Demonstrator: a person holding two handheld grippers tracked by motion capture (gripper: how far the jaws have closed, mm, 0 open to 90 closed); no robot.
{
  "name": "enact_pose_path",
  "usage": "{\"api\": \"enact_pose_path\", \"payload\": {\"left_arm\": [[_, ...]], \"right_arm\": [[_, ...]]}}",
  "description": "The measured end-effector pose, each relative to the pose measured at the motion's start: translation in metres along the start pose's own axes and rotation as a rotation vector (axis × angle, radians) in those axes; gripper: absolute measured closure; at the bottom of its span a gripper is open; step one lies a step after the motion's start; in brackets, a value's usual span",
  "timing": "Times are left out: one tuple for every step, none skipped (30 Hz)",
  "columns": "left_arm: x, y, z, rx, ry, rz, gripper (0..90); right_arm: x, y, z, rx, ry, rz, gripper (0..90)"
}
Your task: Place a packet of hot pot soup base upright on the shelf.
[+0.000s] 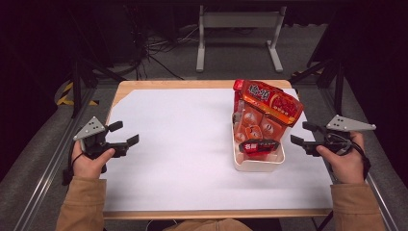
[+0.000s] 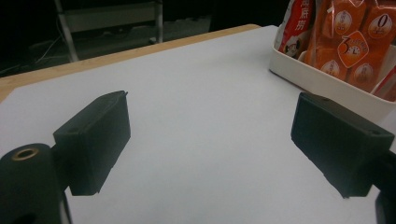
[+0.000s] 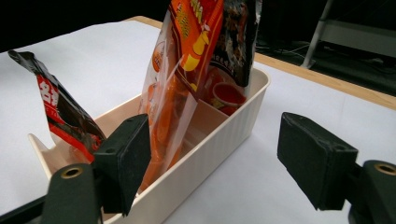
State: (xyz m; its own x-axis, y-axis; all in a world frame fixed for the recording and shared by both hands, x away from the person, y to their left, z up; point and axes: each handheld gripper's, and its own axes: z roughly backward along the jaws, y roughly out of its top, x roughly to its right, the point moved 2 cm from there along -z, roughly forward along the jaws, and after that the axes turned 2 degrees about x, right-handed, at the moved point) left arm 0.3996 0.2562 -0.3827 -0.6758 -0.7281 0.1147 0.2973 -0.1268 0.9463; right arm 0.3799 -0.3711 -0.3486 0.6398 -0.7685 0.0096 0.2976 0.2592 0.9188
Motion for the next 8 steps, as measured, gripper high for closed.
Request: {"api": "enact_pose_path", "payload": {"left_arm": [[0.0000,0.0005,0.0010,0.008,0.002,0.007,12.6],[0.0000,0.0005,0.0010,0.008,0.002,0.007,12.5],[0.0001,0.0010,0.0013,0.013,0.000,0.010,12.5],[0.0001,0.0010,0.0013,0.013,0.000,0.010,12.5],[0.0001,0.0013,0.0015,0.010,0.004,0.012,12.6],[0.0007,0.0017,0.0016,0.004,0.010,0.021,12.7],[0.0012,0.0020,0.0017,0.004,0.008,0.028,13.1],[0.0012,0.0020,0.0017,0.004,0.008,0.028,13.1]], "right_arm": [[0.0010,-0.0002,0.0009,0.004,-0.003,0.000,26.6],[0.0012,-0.0001,0.0013,0.005,-0.006,-0.001,26.6],[0.0012,-0.0001,0.0016,0.007,-0.004,-0.003,26.6],[0.0011,-0.0002,0.0019,0.006,-0.004,-0.006,26.6],[0.0012,-0.0003,0.0021,0.005,-0.005,-0.005,26.6],[0.0012,-0.0003,0.0022,0.006,-0.006,-0.004,26.6],[0.0013,-0.0002,0.0024,0.006,-0.006,-0.005,26.6],[0.0013,-0.0001,0.0027,0.007,-0.007,-0.004,26.6]]}}
